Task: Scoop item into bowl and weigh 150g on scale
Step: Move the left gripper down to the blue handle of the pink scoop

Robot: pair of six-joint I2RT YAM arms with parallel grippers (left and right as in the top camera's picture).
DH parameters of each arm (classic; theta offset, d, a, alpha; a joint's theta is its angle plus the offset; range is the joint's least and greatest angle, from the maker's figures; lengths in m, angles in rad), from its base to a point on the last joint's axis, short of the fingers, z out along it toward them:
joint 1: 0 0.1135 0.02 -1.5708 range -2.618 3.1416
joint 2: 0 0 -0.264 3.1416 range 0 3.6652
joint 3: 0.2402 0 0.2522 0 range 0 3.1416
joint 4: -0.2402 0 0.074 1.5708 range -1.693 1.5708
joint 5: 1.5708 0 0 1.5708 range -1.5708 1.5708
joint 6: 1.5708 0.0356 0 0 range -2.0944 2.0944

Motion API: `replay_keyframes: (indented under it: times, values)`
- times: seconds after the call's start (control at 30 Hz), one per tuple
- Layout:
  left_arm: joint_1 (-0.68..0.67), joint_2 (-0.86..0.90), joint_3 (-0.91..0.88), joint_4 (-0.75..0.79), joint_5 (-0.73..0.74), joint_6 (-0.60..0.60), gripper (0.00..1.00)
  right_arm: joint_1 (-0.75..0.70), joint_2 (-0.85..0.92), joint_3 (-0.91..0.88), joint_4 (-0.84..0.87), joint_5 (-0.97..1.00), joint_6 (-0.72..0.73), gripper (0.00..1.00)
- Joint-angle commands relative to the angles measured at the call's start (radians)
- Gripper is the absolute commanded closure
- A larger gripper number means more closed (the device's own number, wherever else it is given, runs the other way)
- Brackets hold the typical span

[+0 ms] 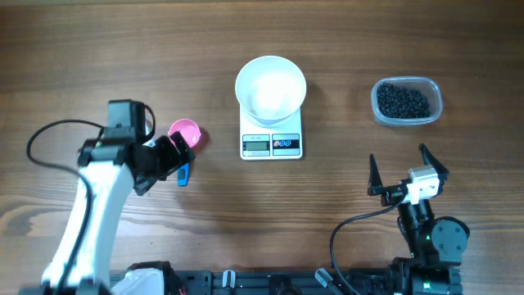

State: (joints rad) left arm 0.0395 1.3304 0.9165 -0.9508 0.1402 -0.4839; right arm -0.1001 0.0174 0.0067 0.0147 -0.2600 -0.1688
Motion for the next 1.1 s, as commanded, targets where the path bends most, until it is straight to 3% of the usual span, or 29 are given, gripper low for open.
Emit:
replay_keyframes:
  times: [0.0, 0.37, 0.53, 0.57, 0.63, 0.73, 0.87, 1.07]
  values:
    - [-0.002, 0.12, 0.004, 0.023, -0.114, -0.039, 0.0, -0.004, -0.007, -0.002, 0.003, 0.012, 0.013, 0.01]
    - [-0.002, 0.209, 0.002, 0.158, 0.088, 0.248, 0.03, -0.004, -0.007, -0.002, 0.003, 0.012, 0.013, 0.0]
    - [-0.002, 0.209, -0.029, 0.155, 0.087, 0.269, 0.14, -0.004, -0.007, -0.002, 0.003, 0.012, 0.013, 0.0]
    - [-0.002, 0.209, -0.039, 0.156, 0.087, 0.272, 0.14, -0.004, -0.007, -0.002, 0.003, 0.012, 0.013, 0.0]
    - [-0.002, 0.209, -0.063, 0.174, 0.087, 0.275, 0.05, -0.004, -0.007, -0.002, 0.003, 0.012, 0.012, 0.0]
    - [-0.002, 0.209, -0.094, 0.208, 0.087, 0.275, 0.05, -0.004, -0.006, -0.002, 0.003, 0.012, 0.013, 0.0]
    - [-0.002, 0.209, -0.098, 0.226, 0.088, 0.275, 0.18, -0.004, -0.006, -0.002, 0.003, 0.012, 0.013, 0.0]
    - [-0.002, 0.21, -0.1, 0.229, 0.087, 0.271, 0.22, -0.004, -0.006, -0.002, 0.003, 0.012, 0.013, 0.0]
